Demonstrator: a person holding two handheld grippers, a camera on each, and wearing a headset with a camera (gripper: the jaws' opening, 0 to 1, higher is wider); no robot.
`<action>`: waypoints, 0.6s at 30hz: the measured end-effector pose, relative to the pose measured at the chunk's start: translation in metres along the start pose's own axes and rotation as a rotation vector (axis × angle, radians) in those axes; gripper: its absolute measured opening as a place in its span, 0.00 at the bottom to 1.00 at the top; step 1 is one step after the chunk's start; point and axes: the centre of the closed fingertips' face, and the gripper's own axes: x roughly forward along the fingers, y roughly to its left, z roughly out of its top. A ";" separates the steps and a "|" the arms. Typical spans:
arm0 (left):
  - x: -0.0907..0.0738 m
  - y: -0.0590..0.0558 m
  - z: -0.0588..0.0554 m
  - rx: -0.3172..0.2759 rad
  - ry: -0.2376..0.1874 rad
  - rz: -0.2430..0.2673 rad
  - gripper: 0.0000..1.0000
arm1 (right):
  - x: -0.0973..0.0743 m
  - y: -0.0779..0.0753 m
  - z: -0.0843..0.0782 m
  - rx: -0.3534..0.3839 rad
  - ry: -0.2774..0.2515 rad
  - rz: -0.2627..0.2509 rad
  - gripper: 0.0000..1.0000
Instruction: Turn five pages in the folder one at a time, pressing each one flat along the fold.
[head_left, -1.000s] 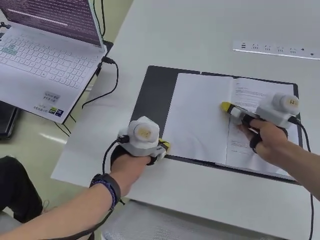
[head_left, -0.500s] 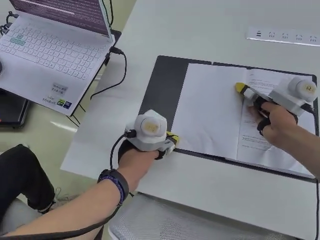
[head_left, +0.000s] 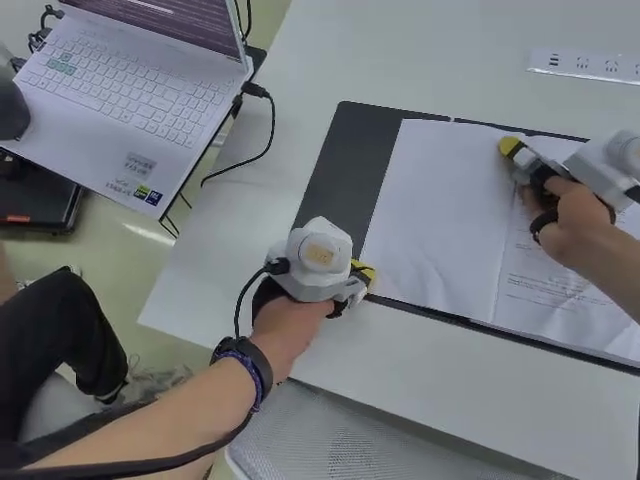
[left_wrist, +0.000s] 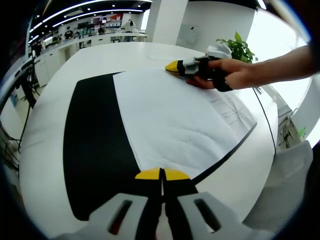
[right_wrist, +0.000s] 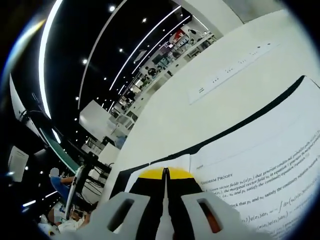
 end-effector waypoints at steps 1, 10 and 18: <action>0.000 0.000 0.000 -0.002 -0.001 0.001 0.00 | 0.002 -0.002 0.002 0.004 -0.005 -0.001 0.00; 0.002 0.001 0.000 0.006 0.001 -0.001 0.00 | 0.010 -0.013 0.003 -0.025 0.000 0.010 0.00; 0.003 0.001 0.000 0.018 0.003 -0.002 0.00 | -0.021 0.011 -0.025 -0.118 0.080 0.098 0.00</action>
